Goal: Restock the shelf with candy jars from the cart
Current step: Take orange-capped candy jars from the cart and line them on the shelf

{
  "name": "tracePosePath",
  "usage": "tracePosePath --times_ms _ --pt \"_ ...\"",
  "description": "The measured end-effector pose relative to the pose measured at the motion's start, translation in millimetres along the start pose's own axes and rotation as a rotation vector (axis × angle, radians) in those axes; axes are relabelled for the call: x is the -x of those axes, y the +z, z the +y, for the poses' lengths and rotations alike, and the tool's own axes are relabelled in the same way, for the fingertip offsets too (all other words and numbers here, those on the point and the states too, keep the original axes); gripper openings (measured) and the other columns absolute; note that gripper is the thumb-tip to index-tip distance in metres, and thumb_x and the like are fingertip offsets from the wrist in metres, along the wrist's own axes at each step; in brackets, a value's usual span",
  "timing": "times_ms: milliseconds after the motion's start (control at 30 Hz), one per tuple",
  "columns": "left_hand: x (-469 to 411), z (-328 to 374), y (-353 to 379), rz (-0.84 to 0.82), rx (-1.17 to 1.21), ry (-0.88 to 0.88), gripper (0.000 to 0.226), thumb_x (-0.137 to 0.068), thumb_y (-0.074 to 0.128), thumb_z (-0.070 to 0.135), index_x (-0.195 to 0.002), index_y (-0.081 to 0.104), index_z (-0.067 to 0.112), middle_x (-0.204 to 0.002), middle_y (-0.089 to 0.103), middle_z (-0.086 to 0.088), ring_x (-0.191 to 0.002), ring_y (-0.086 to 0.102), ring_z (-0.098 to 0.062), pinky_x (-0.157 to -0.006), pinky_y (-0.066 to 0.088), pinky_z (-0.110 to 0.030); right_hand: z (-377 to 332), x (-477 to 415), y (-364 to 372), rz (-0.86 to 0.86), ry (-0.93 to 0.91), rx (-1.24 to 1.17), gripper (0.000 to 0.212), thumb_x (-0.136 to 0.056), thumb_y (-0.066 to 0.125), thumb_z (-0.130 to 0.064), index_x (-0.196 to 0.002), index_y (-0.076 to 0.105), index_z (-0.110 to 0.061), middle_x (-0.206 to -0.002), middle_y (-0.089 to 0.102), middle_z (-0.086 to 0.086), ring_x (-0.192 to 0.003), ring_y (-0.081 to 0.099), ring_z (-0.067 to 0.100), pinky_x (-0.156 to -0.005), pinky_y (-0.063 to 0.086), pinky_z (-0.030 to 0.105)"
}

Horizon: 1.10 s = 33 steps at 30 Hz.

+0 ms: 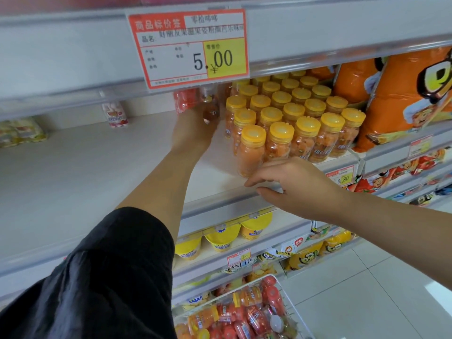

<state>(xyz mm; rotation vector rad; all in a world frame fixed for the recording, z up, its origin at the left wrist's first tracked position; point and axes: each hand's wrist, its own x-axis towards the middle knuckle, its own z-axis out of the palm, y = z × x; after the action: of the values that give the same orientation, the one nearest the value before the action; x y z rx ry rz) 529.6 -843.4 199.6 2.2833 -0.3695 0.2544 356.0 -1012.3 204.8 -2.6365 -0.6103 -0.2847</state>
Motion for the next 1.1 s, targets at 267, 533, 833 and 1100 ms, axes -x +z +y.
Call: tracePosePath --times_ms 267,533,833,1100 --pt "-50.4 10.5 -4.5 0.196 -0.560 0.163 0.041 -0.100 0.047 0.035 -0.139 0.050 0.024 -0.137 0.057 -0.007 -0.127 0.049 -0.028 -0.106 0.033 -0.037 2.0 0.3 -0.5 0.008 0.003 -0.018 0.022 -0.087 0.069 -0.012 -0.106 0.077 -0.019 -0.103 0.075 -0.007 -0.093 0.068 0.011 -0.078 0.058 0.033" --pt "-72.1 -1.8 14.8 0.035 -0.603 0.088 0.043 -0.101 0.041 0.040 -0.144 0.041 0.038 -0.148 0.046 -0.001 -0.141 0.032 -0.033 -0.117 0.010 -0.051 1.1 1.9 0.6 0.024 0.000 -0.034 0.024 -0.086 0.065 -0.013 -0.105 0.077 -0.018 -0.103 0.075 -0.008 -0.095 0.068 0.009 -0.080 0.058 0.032" --pt "-51.5 7.1 5.0 0.056 -0.585 0.137 0.040 -0.101 0.043 0.033 -0.140 0.047 0.035 -0.138 0.055 -0.005 -0.137 0.038 -0.033 -0.118 0.007 -0.053 1.6 1.7 2.9 0.041 -0.001 -0.039 0.026 -0.085 0.061 -0.018 -0.105 0.077 -0.019 -0.102 0.075 -0.009 -0.094 0.068 0.007 -0.079 0.058 0.030" --pt "-44.3 0.4 -8.7 0.037 -0.593 0.119 0.041 -0.099 0.044 0.033 -0.139 0.048 0.039 -0.139 0.055 -0.005 -0.136 0.038 -0.034 -0.118 0.005 -0.054 2.9 2.6 4.6 0.048 -0.008 -0.025 0.025 -0.085 0.063 -0.018 -0.105 0.078 -0.019 -0.102 0.075 -0.010 -0.095 0.068 0.007 -0.079 0.059 0.032"
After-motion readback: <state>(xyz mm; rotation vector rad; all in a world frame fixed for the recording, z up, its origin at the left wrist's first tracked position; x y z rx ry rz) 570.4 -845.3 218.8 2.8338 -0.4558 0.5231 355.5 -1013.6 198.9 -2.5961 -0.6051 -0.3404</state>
